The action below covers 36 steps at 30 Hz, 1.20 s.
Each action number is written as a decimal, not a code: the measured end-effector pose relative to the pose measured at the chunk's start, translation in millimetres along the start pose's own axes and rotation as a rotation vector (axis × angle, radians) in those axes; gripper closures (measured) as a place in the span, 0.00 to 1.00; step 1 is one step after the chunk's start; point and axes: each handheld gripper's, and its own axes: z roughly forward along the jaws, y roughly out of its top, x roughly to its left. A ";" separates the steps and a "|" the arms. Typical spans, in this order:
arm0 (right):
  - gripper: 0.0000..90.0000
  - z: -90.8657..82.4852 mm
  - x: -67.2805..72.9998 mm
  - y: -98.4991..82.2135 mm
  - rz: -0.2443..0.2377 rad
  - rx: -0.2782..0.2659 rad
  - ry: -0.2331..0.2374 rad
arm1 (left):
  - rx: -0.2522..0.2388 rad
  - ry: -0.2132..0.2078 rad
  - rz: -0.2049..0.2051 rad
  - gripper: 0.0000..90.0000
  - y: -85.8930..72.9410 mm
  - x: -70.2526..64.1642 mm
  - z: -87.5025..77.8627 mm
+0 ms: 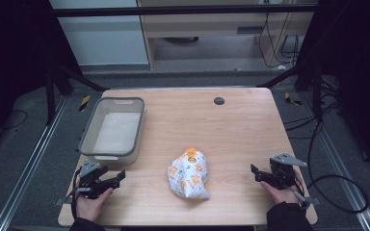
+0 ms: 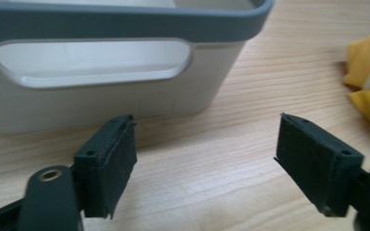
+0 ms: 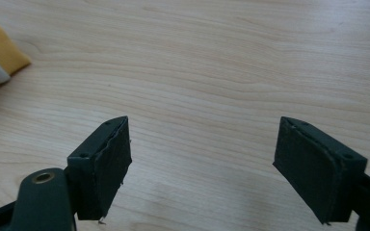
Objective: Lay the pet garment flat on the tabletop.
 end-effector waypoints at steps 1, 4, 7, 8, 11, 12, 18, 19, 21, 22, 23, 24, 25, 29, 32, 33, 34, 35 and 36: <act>0.23 -0.8 1.2 -0.2 -0.006 -0.008 0.000 | 0.001 0.000 0.010 0.25 0.0 -1.6 -1.5; 0.22 -3.1 5.0 -0.4 0.001 -0.002 0.025 | 0.004 0.007 0.041 0.29 1.1 -6.3 -3.7; 0.22 -4.9 6.5 -0.6 -0.002 -0.004 0.036 | 0.004 0.006 0.049 0.31 1.5 -8.9 -4.2; 0.22 -6.1 7.2 -0.3 0.004 -0.004 0.042 | 0.005 0.005 0.053 0.31 1.6 -9.9 -4.7; 0.21 -5.3 9.9 1.7 0.017 -0.008 0.075 | -0.002 0.003 0.072 0.32 1.2 -12.5 -8.6; 0.21 -4.6 12.2 3.3 0.018 -0.011 0.087 | -0.003 0.002 0.074 0.32 1.4 -12.7 -9.3; 0.20 -6.4 19.3 16.7 -0.012 -0.042 0.092 | -0.037 -0.012 0.066 0.32 7.6 -13.9 -16.7; 0.20 -6.4 19.3 16.7 -0.012 -0.042 0.092 | -0.040 -0.015 0.061 0.32 9.0 -14.2 -18.0; 0.21 -7.5 21.7 21.5 -0.013 -0.057 0.095 | -0.062 -0.031 0.050 0.32 13.4 -15.1 -21.5; 0.21 -7.9 23.0 24.3 -0.017 -0.061 0.097 | -0.070 -0.034 0.052 0.32 16.7 -15.5 -23.5; 0.21 -8.3 24.4 28.1 -0.020 -0.065 0.102 | -0.078 -0.033 0.051 0.32 19.0 -15.7 -24.5; 0.21 -8.8 25.2 30.4 -0.020 -0.072 0.102 | -0.088 -0.035 0.050 0.32 22.4 -15.8 -26.0; 0.21 -9.1 25.8 33.7 -0.021 -0.080 0.106 | -0.098 -0.037 0.047 0.32 25.7 -15.9 -27.4; 0.20 -10.3 29.6 48.7 -0.012 -0.103 0.132 | -0.130 -0.051 0.054 0.32 38.7 -16.0 -30.3; 0.20 -9.6 34.9 55.6 -0.023 -0.111 0.150 | -0.138 -0.053 0.060 0.32 43.3 -17.7 -29.5; 0.20 -9.6 34.9 55.6 -0.023 -0.111 0.150 | -0.141 -0.054 0.067 0.32 45.5 -18.6 -29.0; 0.20 -8.9 38.5 59.1 -0.026 -0.116 0.159 | -0.145 -0.060 0.073 0.32 50.0 -21.2 -27.8; 0.20 -8.6 40.0 60.4 -0.025 -0.117 0.163 | -0.145 -0.060 0.073 0.32 50.0 -21.2 -27.8; 0.20 -8.6 40.0 60.4 -0.025 -0.117 0.163 | -0.147 -0.064 0.078 0.32 53.1 -23.0 -26.9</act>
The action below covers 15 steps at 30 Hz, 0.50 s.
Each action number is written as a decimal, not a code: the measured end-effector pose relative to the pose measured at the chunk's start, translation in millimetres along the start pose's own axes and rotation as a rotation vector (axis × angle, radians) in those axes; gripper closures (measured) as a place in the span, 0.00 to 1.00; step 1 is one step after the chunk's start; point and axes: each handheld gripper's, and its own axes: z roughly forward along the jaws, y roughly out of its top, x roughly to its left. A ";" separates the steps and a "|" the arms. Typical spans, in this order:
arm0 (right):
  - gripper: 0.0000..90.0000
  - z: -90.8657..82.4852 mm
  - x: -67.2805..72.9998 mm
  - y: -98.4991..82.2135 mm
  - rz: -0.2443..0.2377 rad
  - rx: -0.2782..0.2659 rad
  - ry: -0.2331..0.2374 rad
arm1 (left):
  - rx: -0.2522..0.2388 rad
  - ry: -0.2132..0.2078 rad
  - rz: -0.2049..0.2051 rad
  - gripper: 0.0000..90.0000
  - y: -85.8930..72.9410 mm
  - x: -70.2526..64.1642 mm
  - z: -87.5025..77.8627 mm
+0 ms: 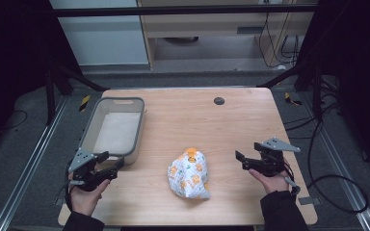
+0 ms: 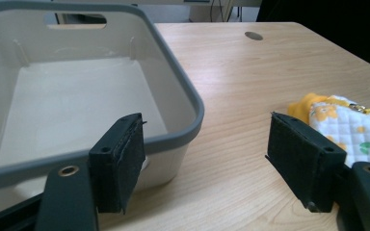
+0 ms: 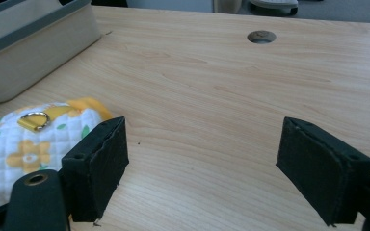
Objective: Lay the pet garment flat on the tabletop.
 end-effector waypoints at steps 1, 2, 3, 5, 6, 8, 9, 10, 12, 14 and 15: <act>0.20 0.8 1.4 2.0 -0.004 0.003 0.004 | -0.009 -0.004 0.004 0.32 4.0 -2.0 1.8; 0.20 1.4 3.0 4.9 -0.011 -0.002 0.005 | -0.013 -0.008 0.007 0.32 7.4 -3.7 3.2; 0.20 1.7 3.8 7.6 -0.015 -0.008 0.006 | -0.018 -0.014 0.010 0.32 11.8 -6.3 5.4; 0.20 2.1 5.1 13.0 -0.013 -0.014 0.010 | -0.022 -0.020 0.018 0.32 18.2 -11.3 9.5; 0.20 3.3 6.2 18.1 -0.014 -0.023 0.014 | -0.025 -0.025 0.021 0.32 20.3 -13.3 11.2; 0.20 4.1 6.9 20.2 -0.017 -0.026 0.016 | -0.027 -0.034 0.028 0.31 24.9 -19.1 16.2; 0.21 5.0 7.9 22.1 -0.015 -0.027 0.020 | -0.029 -0.040 0.029 0.31 26.5 -22.0 18.7; 0.21 6.2 8.9 23.7 -0.014 -0.031 0.023 | -0.030 -0.049 0.029 0.31 27.8 -25.5 22.0; 0.22 9.1 11.6 26.1 -0.016 -0.035 0.035 | -0.025 -0.058 0.035 0.31 28.8 -30.6 27.1; 0.23 14.3 15.8 27.2 -0.027 -0.029 0.049 | -0.017 -0.067 0.049 0.32 28.9 -37.3 34.4; 0.24 15.6 16.7 26.9 -0.032 -0.028 0.053 | -0.013 -0.072 0.050 0.32 28.7 -39.2 36.8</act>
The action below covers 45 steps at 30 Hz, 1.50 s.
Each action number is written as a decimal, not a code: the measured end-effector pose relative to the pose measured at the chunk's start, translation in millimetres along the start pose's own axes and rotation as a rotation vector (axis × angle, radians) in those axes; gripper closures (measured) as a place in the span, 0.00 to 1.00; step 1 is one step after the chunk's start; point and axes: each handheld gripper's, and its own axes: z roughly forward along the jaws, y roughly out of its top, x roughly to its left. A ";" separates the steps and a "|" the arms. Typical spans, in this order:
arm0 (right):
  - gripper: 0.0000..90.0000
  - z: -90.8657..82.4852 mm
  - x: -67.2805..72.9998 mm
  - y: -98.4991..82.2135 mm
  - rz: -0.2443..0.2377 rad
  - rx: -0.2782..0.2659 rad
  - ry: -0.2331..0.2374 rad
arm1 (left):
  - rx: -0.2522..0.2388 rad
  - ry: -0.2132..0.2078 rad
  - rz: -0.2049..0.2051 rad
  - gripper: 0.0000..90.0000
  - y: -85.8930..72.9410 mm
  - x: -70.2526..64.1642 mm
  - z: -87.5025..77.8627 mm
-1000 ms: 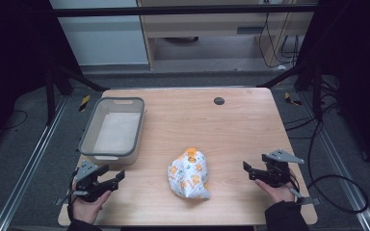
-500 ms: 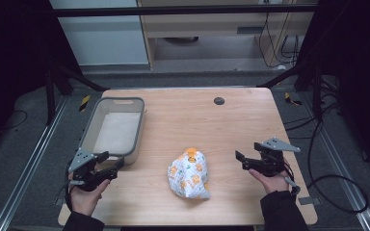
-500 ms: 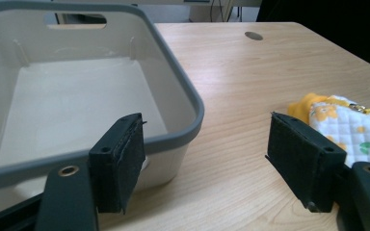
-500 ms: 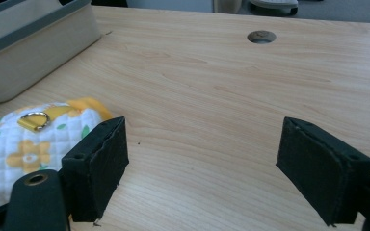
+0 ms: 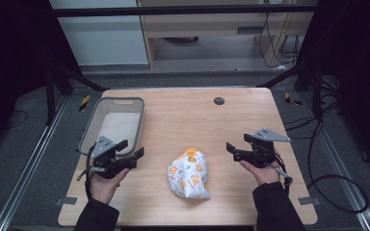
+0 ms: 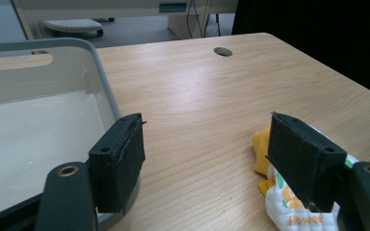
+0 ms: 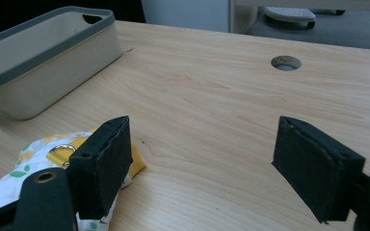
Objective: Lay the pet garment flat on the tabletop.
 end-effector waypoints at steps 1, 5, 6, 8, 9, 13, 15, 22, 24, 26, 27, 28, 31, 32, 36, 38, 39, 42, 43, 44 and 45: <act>0.24 0.0 0.0 0.0 0.000 0.000 0.000 | 0.000 0.000 0.000 0.32 0.0 0.0 0.0; 0.26 5.4 4.8 -4.0 -0.003 0.002 0.023 | 0.020 -0.012 0.012 0.32 -1.7 -5.4 7.3; 0.26 6.9 5.8 -5.5 -0.007 0.006 0.030 | 0.023 -0.016 0.012 0.32 -2.7 -6.5 9.1; 0.28 11.6 8.9 -9.5 -0.020 0.030 0.039 | 0.034 -0.027 0.017 0.32 -5.9 -9.2 13.5; 0.28 11.6 8.9 -9.5 -0.020 0.030 0.039 | 0.034 -0.027 0.017 0.32 -5.9 -9.2 13.5; 0.29 17.8 13.7 -14.2 -0.033 0.056 0.056 | 0.064 -0.043 0.036 0.33 -11.9 -14.4 21.6; 0.30 21.4 18.3 -16.0 -0.035 0.067 0.071 | 0.077 -0.051 0.042 0.33 -14.2 -16.6 25.0; 0.34 29.0 25.8 -18.5 -0.051 0.088 0.102 | 0.134 -0.070 0.067 0.33 -20.9 -24.6 39.2; 0.36 31.0 26.6 -19.0 -0.051 0.092 0.107 | 0.145 -0.077 0.075 0.33 -21.8 -27.0 42.7; 0.38 34.0 27.5 -19.8 -0.053 0.100 0.118 | 0.148 -0.088 0.079 0.33 -23.1 -30.1 46.7; 0.38 35.4 28.1 -20.3 -0.053 0.105 0.124 | 0.156 -0.097 0.083 0.34 -23.9 -31.4 48.7; 0.40 37.3 29.2 -21.0 -0.052 0.110 0.130 | 0.157 -0.104 0.080 0.34 -24.6 -32.1 50.0; 0.41 41.7 31.6 -22.8 -0.054 0.121 0.146 | 0.176 -0.114 0.086 0.34 -28.1 -34.6 55.5; 0.41 43.9 33.2 -23.5 -0.056 0.126 0.153 | 0.182 -0.113 0.089 0.35 -29.2 -35.3 57.2; 0.44 52.0 38.2 -25.3 -0.065 0.136 0.172 | 0.199 -0.131 0.080 0.35 -33.1 -36.7 63.4; 0.45 56.3 40.6 -26.7 -0.063 0.147 0.179 | 0.209 -0.133 0.083 0.36 -35.3 -37.7 66.2; 0.46 60.6 42.2 -28.7 -0.065 0.153 0.188 | 0.219 -0.139 0.086 0.36 -37.4 -38.5 68.5; 0.48 63.5 42.9 -30.4 -0.058 0.159 0.201 | 0.237 -0.145 0.097 0.36 -39.4 -40.4 71.6; 0.48 65.1 43.6 -31.6 -0.061 0.165 0.205 | 0.244 -0.152 0.103 0.36 -40.2 -41.3 72.8; 0.47 66.1 44.2 -32.3 -0.065 0.170 0.206 | 0.250 -0.159 0.110 0.36 -41.0 -42.3 73.9; 0.47 67.3 44.9 -33.1 -0.068 0.178 0.207 | 0.257 -0.162 0.119 0.36 -41.8 -43.5 74.8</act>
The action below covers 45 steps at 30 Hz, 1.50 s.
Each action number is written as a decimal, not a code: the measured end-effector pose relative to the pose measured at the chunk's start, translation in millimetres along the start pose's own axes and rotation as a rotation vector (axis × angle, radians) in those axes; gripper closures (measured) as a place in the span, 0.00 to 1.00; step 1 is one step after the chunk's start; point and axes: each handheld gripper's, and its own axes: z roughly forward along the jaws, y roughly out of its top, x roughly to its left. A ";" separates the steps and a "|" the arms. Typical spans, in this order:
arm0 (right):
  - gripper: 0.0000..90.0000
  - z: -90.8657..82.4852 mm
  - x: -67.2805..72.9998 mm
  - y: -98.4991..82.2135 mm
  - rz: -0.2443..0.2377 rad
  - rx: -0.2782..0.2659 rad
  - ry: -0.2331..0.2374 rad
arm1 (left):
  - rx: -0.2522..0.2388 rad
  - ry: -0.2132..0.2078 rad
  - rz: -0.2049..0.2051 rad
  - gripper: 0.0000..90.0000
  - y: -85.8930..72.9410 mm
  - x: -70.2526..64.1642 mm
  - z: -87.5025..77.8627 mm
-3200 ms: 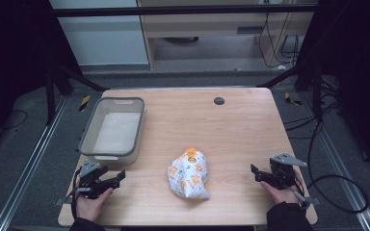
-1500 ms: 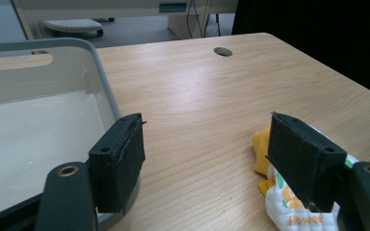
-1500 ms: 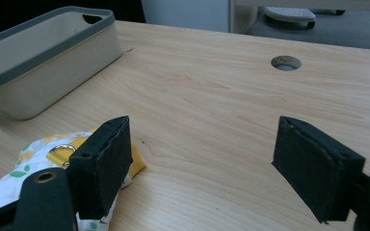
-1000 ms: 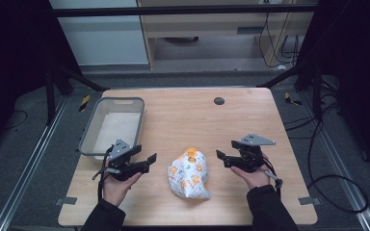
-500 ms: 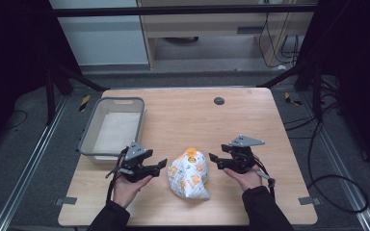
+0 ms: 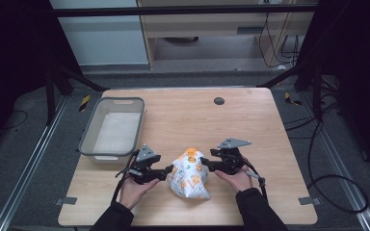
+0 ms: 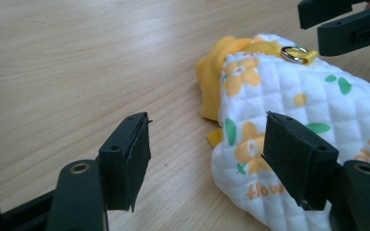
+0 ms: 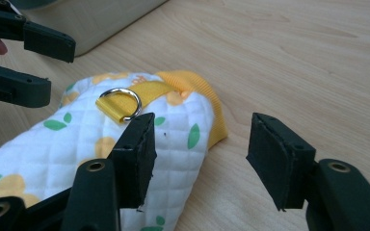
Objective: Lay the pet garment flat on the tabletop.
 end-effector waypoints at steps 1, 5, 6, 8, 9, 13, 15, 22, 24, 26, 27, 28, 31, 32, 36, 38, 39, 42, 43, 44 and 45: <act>0.48 1.1 0.2 -0.7 -0.006 0.005 0.002 | 0.006 -0.002 0.006 0.37 -0.5 -0.9 1.5; 0.50 7.5 3.0 -4.1 -0.013 0.025 0.026 | 0.029 -0.011 0.022 0.42 -3.1 -2.8 7.6; 0.50 8.6 3.5 -4.6 -0.014 0.030 0.028 | 0.035 -0.021 0.014 0.43 -5.5 -2.2 10.6; 0.51 12.3 4.9 -6.7 -0.013 0.046 0.039 | 0.042 -0.027 0.016 0.46 -7.2 -1.0 13.0; 0.51 12.3 4.9 -6.7 -0.013 0.046 0.039 | 0.042 -0.027 0.016 0.48 -7.2 -1.0 13.0; 0.61 16.0 6.5 -8.4 -0.005 0.056 0.073 | 0.059 -0.069 0.000 0.60 -8.8 1.0 16.7; 0.66 16.0 6.3 -8.4 -0.005 0.058 0.081 | 0.068 -0.086 -0.011 0.67 -9.5 0.8 18.3; 0.88 17.0 5.4 -9.3 0.001 0.084 0.089 | 0.082 -0.119 -0.021 0.84 -10.3 0.4 21.3; 0.93 17.3 5.1 -9.3 0.011 0.093 0.095 | 0.086 -0.126 -0.027 0.87 -10.6 -0.2 22.6; 0.96 16.5 5.1 -8.9 0.009 0.094 0.100 | 0.086 -0.135 -0.028 0.89 -10.7 -0.6 23.3; 0.96 15.8 5.3 -8.5 0.006 0.095 0.102 | 0.086 -0.135 -0.028 0.90 -10.7 -0.8 23.2; 0.96 15.0 5.5 -8.1 0.006 0.093 0.101 | 0.083 -0.136 -0.029 0.90 -10.6 -0.9 22.8; 0.97 9.1 4.8 -6.2 0.012 0.078 0.108 | 0.062 -0.133 -0.024 0.91 -9.7 -1.6 18.7; 0.97 6.9 4.9 -5.6 0.011 0.070 0.108 | 0.052 -0.128 -0.020 0.91 -8.4 -2.2 14.7; 0.96 -6.0 6.5 -2.8 0.005 0.034 0.104 | 0.015 -0.117 -0.013 0.92 -3.1 -4.8 2.9; 0.96 -10.1 6.9 -1.9 -0.002 0.023 0.103 | -0.006 -0.114 -0.010 0.92 0.4 -6.7 -2.5; 0.96 -19.9 7.3 0.2 -0.014 -0.007 0.100 | -0.017 -0.112 -0.010 0.92 2.1 -8.3 -5.1; 0.96 -32.4 7.2 3.3 -0.018 -0.044 0.107 | -0.053 -0.110 0.017 0.92 9.3 -15.0 -17.3; 0.96 -32.4 7.2 3.3 -0.018 -0.044 0.107 | -0.053 -0.110 0.017 0.92 9.3 -15.0 -17.3; 0.97 -39.7 8.1 5.6 -0.019 -0.070 0.111 | -0.072 -0.109 0.028 0.92 12.8 -19.3 -24.3; 0.97 -39.7 8.1 5.6 -0.019 -0.070 0.111 | -0.072 -0.109 0.028 0.92 12.8 -19.3 -24.3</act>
